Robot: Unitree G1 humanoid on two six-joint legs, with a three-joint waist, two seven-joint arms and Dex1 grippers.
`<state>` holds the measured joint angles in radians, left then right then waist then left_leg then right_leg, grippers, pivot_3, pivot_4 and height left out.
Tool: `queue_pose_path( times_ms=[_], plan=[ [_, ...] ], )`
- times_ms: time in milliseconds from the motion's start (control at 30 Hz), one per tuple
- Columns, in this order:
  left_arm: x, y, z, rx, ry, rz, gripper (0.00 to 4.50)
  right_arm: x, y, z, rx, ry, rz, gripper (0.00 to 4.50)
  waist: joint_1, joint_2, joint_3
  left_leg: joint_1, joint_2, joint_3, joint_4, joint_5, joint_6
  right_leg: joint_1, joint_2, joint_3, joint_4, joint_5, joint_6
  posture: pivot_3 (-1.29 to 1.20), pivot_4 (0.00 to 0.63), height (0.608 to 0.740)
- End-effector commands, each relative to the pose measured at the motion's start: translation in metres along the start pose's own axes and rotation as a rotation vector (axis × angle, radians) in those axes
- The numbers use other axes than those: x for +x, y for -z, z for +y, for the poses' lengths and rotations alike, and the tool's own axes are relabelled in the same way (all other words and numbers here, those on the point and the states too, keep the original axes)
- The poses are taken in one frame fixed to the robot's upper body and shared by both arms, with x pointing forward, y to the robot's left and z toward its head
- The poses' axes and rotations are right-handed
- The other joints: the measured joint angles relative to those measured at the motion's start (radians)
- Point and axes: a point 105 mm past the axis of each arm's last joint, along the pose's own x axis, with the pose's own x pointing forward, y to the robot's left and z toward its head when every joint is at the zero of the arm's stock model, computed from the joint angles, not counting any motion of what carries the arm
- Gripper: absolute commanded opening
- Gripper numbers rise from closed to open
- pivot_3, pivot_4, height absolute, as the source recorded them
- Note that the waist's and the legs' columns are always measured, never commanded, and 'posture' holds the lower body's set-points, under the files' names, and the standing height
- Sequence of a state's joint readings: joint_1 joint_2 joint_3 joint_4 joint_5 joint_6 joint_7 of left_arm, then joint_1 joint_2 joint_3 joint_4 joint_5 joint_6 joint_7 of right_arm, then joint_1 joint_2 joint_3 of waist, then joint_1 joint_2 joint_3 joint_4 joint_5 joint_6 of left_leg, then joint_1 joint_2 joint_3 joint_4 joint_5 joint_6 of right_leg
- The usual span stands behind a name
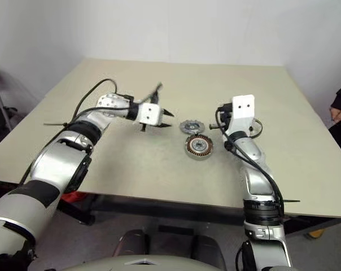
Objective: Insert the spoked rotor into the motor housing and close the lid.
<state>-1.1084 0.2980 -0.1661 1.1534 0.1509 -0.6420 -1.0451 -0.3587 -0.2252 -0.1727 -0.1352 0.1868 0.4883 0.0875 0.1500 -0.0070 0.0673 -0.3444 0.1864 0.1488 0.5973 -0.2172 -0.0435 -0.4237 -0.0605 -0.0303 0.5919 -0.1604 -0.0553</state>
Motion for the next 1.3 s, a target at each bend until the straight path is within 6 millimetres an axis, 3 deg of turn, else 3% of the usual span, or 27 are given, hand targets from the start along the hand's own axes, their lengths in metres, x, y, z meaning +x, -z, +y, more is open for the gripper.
queue_pose_path(
  times_ms=[33,133,300,467,733,1300],
  plan=[
    [-0.019,-0.012,0.025,-0.187,-0.239,-0.148,1.61,-0.002,-0.016,-0.025,0.056,0.105,-0.030,0.00,-0.002,0.000,0.000,0.000,0.000,0.000,0.000,0.000,0.000,0.000,0.000,0.000,0.001,0.000,0.000,0.00,0.000,0.740],
    [-0.040,0.003,0.009,-0.374,-0.440,-0.186,1.61,-0.004,-0.016,-0.049,0.065,0.228,-0.007,0.00,-0.016,0.002,-0.001,-0.001,0.001,0.001,-0.001,0.000,0.000,0.000,0.000,0.000,0.002,-0.001,-0.001,0.00,0.000,0.740],
    [-0.052,0.010,-0.027,-0.539,-0.566,-0.160,1.61,-0.002,-0.018,-0.070,0.066,0.318,0.014,0.00,-0.045,0.002,-0.001,-0.001,0.002,0.001,-0.001,0.000,-0.001,0.000,0.001,0.000,0.003,-0.005,0.004,0.00,0.000,0.740],
    [-0.052,0.004,-0.036,-0.624,-0.648,-0.165,1.61,0.012,-0.002,-0.059,0.166,0.306,0.084,0.00,-0.060,0.002,-0.001,0.000,0.002,0.001,-0.001,0.001,-0.002,0.000,0.002,-0.001,0.003,-0.006,0.006,0.00,0.000,0.740],
    [-0.047,-0.005,-0.032,-0.620,-0.676,-0.174,1.61,0.026,0.036,-0.050,0.294,0.343,0.203,0.00,-0.080,0.003,-0.001,-0.004,0.002,0.000,-0.001,0.003,-0.004,-0.002,0.002,-0.002,0.002,-0.006,0.006,0.00,0.000,0.740],
    [-0.050,0.001,-0.042,-0.606,-0.673,-0.129,1.61,0.033,0.033,-0.050,0.290,0.355,0.166,0.00,-0.081,0.003,-0.001,-0.005,0.002,0.001,-0.003,0.003,-0.004,-0.003,0.002,-0.002,-0.001,-0.006,0.007,0.00,0.000,0.740]
  ],
)
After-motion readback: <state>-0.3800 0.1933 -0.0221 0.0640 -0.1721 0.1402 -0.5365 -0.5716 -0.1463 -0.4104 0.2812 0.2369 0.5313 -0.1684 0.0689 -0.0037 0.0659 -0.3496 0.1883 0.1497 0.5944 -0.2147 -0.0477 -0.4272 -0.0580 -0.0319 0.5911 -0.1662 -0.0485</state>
